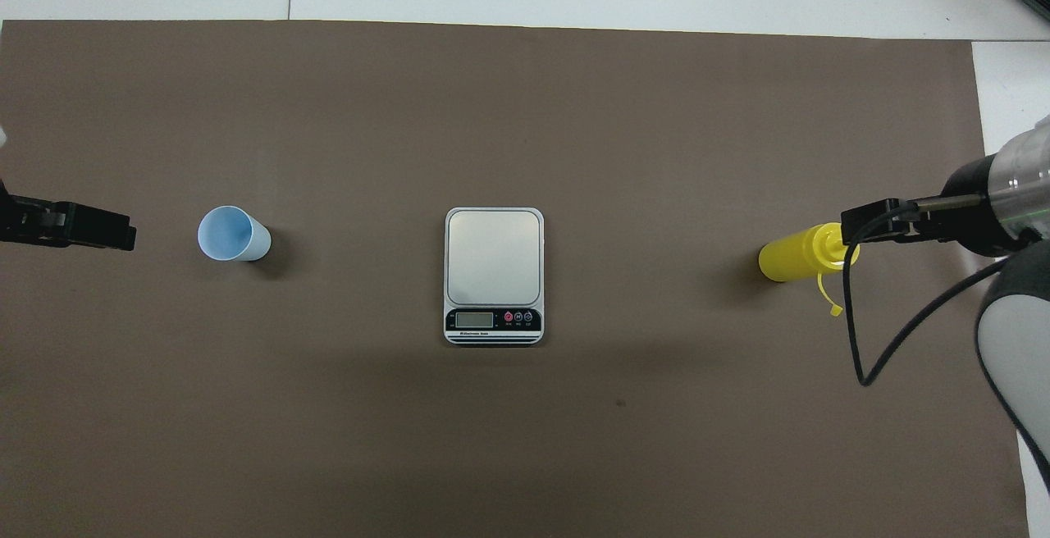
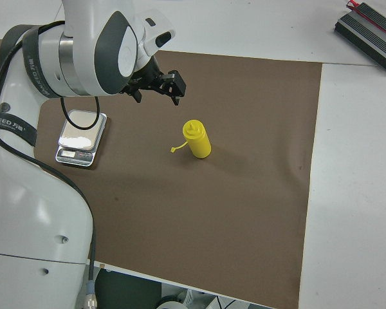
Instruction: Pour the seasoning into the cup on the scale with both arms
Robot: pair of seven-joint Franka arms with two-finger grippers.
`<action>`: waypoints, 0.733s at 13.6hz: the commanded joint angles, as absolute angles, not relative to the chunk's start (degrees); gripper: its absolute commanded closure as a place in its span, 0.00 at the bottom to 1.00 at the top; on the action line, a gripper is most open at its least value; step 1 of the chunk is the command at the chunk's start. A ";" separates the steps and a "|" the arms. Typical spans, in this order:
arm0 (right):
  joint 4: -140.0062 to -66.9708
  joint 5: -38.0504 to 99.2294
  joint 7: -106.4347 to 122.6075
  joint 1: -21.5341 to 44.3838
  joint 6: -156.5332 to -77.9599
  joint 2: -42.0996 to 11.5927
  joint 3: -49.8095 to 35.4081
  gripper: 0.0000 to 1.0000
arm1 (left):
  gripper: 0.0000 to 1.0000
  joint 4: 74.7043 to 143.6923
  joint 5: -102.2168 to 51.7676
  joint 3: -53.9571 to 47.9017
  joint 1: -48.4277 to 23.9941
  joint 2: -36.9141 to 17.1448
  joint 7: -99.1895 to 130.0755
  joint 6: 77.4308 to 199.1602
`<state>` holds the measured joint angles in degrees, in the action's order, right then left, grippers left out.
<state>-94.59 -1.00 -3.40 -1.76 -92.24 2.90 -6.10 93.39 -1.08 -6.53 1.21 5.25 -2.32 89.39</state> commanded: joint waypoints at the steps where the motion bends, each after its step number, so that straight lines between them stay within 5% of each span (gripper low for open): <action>1: -96.15 0.35 -4.48 -2.37 -92.81 4.22 -6.33 0.00 | 0.00 93.78 -0.35 -6.59 1.32 6.06 -2.90 88.77; 10: -96.15 0.35 -4.48 -2.37 -92.81 4.22 -6.33 0.00 | 0.00 94.13 -0.35 -6.59 2.11 5.98 -2.37 89.91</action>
<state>-94.59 -1.00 -3.40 -1.76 -92.24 2.90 -6.10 93.40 -1.05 -6.23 1.29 5.24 -2.32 89.42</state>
